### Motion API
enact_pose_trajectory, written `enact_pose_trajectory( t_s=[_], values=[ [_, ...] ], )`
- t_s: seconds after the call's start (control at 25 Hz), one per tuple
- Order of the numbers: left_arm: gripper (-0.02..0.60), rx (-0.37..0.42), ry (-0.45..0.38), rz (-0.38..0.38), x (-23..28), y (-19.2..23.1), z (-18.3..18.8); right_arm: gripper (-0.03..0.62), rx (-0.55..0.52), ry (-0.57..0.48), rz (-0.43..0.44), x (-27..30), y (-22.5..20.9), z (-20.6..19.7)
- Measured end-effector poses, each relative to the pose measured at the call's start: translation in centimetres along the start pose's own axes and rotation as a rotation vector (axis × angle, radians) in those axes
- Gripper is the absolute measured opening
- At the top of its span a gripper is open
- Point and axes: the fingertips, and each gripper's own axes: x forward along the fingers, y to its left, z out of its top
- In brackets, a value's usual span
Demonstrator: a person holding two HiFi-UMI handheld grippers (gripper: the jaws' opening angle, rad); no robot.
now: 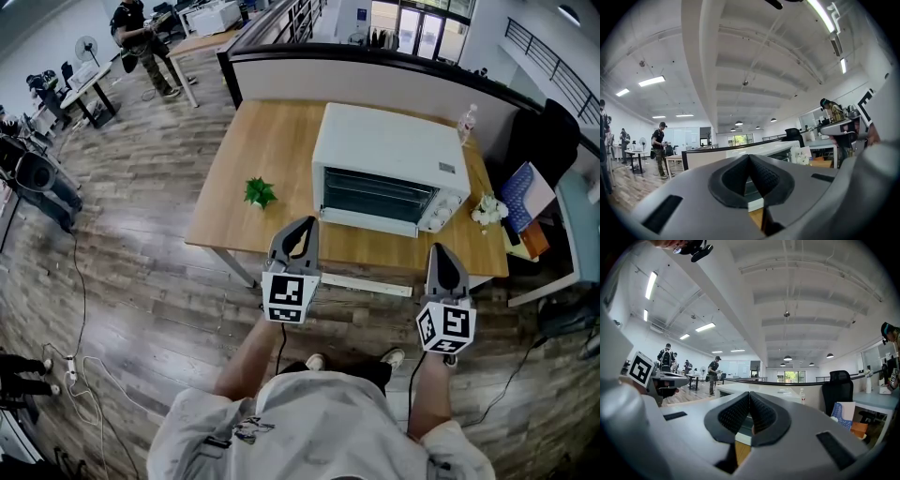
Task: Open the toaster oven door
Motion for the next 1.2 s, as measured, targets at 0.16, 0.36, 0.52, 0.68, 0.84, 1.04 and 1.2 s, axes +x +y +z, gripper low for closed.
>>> enact_pose_trajectory(
  t_s=[0.16,0.36,0.52,0.68,0.84,1.04,1.2],
  values=[
    [0.014,-0.007,0.011,-0.007,-0.1,-0.1,-0.4,0.023,-0.006,0.003,0.012,-0.1,0.4,-0.3],
    [0.014,-0.008,0.032,-0.012,-0.1,-0.2,-0.9,0.023,-0.012,0.008,0.013,-0.2,0.6,-0.4],
    [0.014,-0.012,0.036,-0.012,-0.1,-0.2,-1.1,0.023,-0.007,0.010,0.008,-0.3,0.5,-0.6],
    [0.014,-0.019,0.036,-0.010,0.0,-0.2,-1.3,0.023,-0.011,0.019,0.007,-0.3,0.6,-0.9],
    [0.014,-0.028,0.035,-0.004,-0.1,-0.1,-1.3,0.023,-0.007,0.021,0.004,-0.4,0.6,-1.0],
    [0.014,-0.045,0.037,0.004,-0.1,0.2,-1.5,0.023,-0.008,0.028,0.008,-0.4,0.8,-1.3],
    [0.014,-0.053,0.031,0.016,0.0,0.6,-1.6,0.023,-0.007,0.029,0.005,-0.4,0.6,-1.3]
  ],
)
